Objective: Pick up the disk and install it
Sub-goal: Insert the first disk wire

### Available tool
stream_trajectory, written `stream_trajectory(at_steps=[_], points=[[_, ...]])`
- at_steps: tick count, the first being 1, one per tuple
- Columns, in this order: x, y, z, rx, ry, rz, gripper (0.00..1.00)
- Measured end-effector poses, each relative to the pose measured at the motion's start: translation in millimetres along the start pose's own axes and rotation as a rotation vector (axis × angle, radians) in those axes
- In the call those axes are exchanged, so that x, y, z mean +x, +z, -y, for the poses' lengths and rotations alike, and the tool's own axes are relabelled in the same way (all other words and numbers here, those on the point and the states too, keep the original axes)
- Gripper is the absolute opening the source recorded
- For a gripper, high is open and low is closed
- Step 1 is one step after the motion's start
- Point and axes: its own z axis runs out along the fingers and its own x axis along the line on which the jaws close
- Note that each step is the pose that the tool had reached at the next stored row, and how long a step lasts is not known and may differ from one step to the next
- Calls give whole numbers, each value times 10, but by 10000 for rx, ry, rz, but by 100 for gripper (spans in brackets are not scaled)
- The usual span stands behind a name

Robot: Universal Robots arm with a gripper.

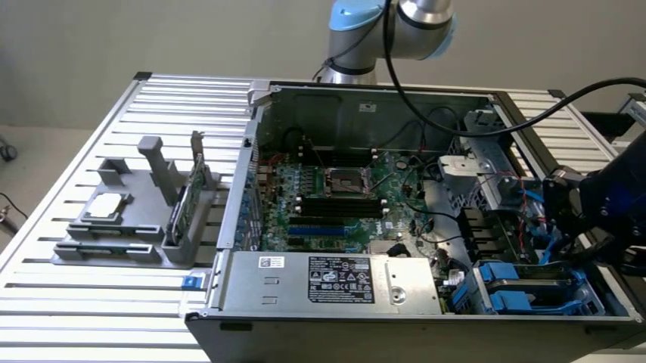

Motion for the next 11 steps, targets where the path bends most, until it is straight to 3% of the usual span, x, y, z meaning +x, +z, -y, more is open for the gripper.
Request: stream_trajectory(at_steps=[6, 7, 8, 9, 11], points=[[-3, 12, -15, 39, 84, -62, 29], [-2, 12, -15, 45, 99, -72, 22], [-2, 12, -16, 50, 113, -85, 22], [-3, 12, -15, 54, 128, -104, 17], [-3, 11, -16, 72, 151, -162, 17]])
